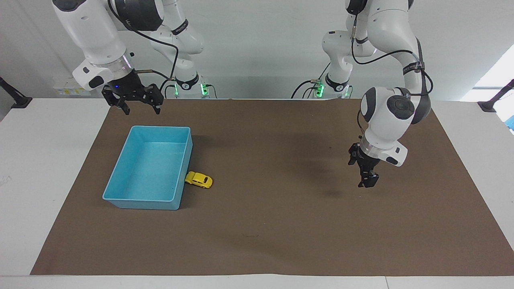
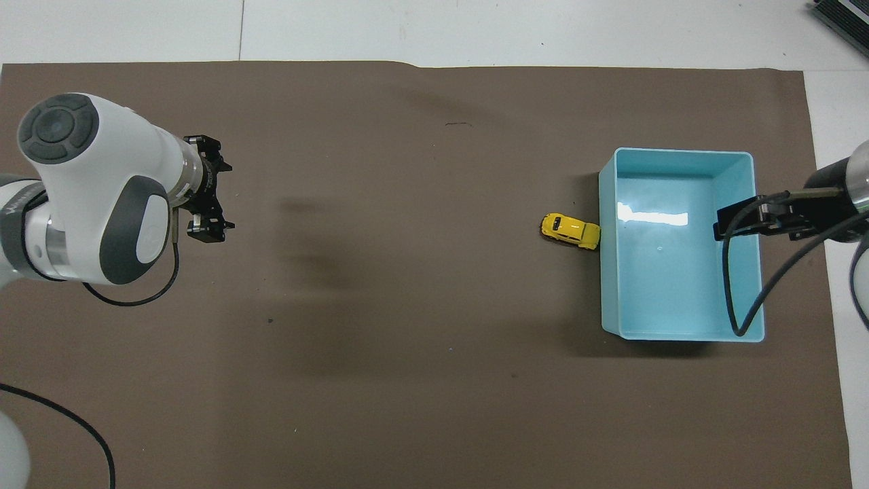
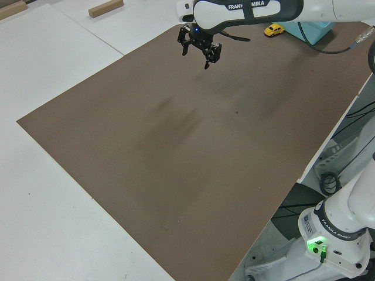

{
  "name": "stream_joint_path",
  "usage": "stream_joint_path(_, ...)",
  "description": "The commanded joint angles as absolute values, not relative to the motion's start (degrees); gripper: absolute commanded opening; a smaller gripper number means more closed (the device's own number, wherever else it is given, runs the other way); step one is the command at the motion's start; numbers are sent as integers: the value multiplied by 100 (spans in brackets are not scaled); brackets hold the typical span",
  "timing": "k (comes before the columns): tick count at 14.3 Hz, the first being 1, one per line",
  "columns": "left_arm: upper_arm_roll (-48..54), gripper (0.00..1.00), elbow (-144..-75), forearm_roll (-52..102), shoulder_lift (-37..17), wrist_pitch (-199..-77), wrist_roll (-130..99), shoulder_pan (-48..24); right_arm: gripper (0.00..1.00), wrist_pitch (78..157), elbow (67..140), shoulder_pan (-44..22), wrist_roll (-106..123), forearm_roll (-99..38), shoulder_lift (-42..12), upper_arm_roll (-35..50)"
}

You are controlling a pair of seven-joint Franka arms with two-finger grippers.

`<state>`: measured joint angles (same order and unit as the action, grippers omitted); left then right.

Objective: Wind up and store yellow beetle car

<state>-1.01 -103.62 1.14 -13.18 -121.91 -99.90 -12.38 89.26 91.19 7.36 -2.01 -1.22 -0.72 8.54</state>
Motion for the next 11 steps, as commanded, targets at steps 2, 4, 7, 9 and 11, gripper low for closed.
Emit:
stream_joint_path(2, -105, 100, -10301, 70, -924, -11778, -9344, -1143, 100, 8982, 9105, 826, -88, -158, -88, 896)
stream_joint_path(4, -105, 100, -10292, 70, -730, -11707, -9011, -1143, 100, 8982, 9105, 826, -88, -158, -88, 896)
stream_joint_path(7, -105, 100, -10030, 70, -589, -11278, -8142, -1151, 100, 8982, 9105, 826, -97, -158, -88, 896)
stream_joint_path(9, -105, 100, -9880, 105, -554, -11040, -7396, -1143, 100, 8982, 9105, 826, -88, -158, -88, 896)
stream_joint_path(11, -114, 100, -9879, 123, -440, -10908, -6569, -1143, 100, 8982, 9105, 826, -88, -158, -88, 896)
